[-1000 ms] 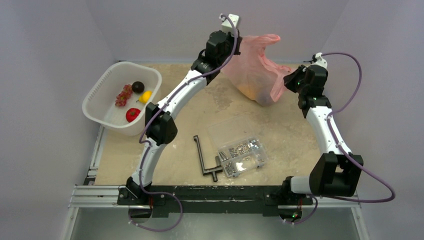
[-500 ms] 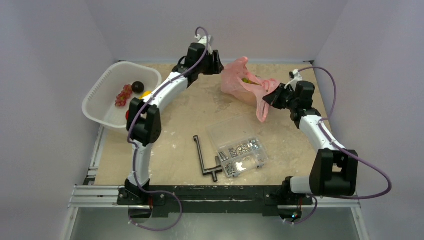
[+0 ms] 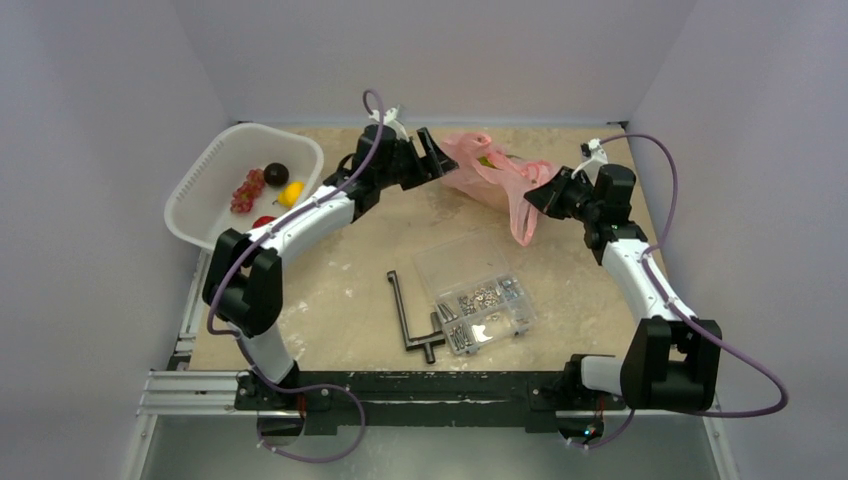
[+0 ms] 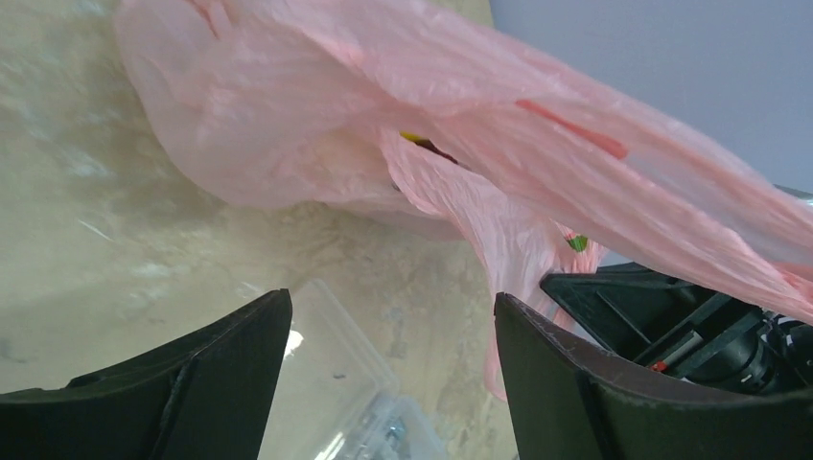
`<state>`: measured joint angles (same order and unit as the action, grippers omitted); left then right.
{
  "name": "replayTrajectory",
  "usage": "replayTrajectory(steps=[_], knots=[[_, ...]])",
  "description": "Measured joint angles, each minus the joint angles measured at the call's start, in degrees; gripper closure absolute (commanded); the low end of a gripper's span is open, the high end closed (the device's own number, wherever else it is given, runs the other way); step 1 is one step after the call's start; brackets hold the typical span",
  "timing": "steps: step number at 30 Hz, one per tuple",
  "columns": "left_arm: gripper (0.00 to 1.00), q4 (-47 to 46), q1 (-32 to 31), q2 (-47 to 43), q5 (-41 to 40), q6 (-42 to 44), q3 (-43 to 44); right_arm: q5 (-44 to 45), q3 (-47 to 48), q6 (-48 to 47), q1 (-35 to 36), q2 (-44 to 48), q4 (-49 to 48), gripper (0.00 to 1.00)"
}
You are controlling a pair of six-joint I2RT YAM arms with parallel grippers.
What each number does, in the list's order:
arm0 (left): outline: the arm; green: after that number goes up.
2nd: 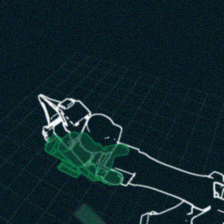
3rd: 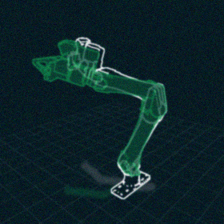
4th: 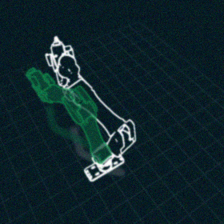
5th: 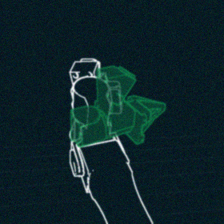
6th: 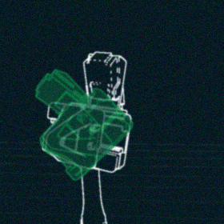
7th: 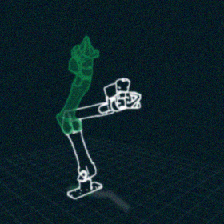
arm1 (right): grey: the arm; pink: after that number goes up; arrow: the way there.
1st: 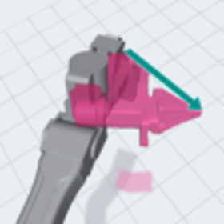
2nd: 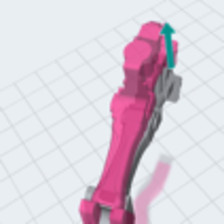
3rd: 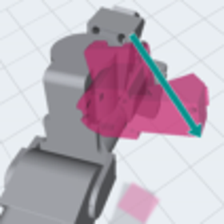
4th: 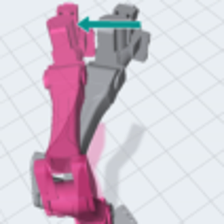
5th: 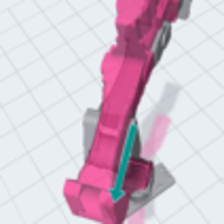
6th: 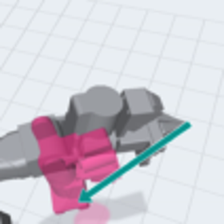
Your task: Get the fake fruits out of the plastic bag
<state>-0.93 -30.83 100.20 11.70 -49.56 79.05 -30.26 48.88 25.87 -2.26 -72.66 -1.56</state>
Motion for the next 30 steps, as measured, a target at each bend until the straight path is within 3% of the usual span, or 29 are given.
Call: replayTrajectory(steps=[10,17,21,27,30], knots=[[0.17,-4.48,-9.57,7.28,-9.27,-20.63,-0.81,-0.81,-2.34,0.00,0.00,1.57,0.04,0.95],[0.26,-4.57,-10.56,11.41,-15.43,-35.65,0.90,-0.87,-3.15,-0.02,0.00,5.07,0.66,0.94],[0.27,-5.18,-10.56,15.28,-17.16,-39.87,3.58,-1.14,-3.17,-0.07,0.00,5.70,0.92,0.94],[0.46,-5.95,-10.58,18.78,-18.18,-41.99,6.03,-1.29,-3.56,-0.52,0.00,6.67,1.60,0.94],[0.68,-6.71,-10.58,19.30,-18.25,-41.44,6.03,-1.27,-3.67,-1.14,0.00,7.28,2.49,0.92]])
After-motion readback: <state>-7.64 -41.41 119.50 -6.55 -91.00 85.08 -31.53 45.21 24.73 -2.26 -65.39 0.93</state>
